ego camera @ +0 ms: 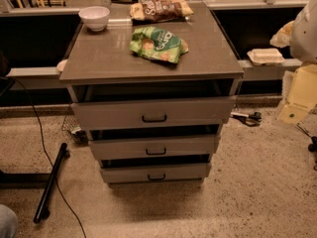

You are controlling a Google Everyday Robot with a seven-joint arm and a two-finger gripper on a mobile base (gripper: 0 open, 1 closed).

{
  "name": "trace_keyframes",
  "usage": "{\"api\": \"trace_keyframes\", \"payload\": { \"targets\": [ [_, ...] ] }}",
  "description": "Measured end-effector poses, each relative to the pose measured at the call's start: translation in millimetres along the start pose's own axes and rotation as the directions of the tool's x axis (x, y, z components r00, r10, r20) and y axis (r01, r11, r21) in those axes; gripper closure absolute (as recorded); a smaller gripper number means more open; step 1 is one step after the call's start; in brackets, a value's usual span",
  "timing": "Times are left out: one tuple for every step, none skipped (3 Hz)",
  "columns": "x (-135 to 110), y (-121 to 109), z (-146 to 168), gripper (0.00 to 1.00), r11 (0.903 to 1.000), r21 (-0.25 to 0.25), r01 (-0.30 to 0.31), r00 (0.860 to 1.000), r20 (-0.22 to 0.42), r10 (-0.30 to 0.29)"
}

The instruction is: Open top drawer

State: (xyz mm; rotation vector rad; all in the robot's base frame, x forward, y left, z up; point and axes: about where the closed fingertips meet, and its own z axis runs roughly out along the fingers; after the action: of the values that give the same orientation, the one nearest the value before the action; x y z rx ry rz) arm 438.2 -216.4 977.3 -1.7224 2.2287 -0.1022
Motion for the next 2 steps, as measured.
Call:
{"api": "trace_keyframes", "payload": {
  "targets": [
    [0, 0, 0, 0.0, 1.0, 0.0, 0.0, 1.0, 0.0, 0.0],
    [8, 4, 19, 0.0, 0.9999, -0.01, 0.009, 1.0, -0.01, -0.009]
  ]
}}
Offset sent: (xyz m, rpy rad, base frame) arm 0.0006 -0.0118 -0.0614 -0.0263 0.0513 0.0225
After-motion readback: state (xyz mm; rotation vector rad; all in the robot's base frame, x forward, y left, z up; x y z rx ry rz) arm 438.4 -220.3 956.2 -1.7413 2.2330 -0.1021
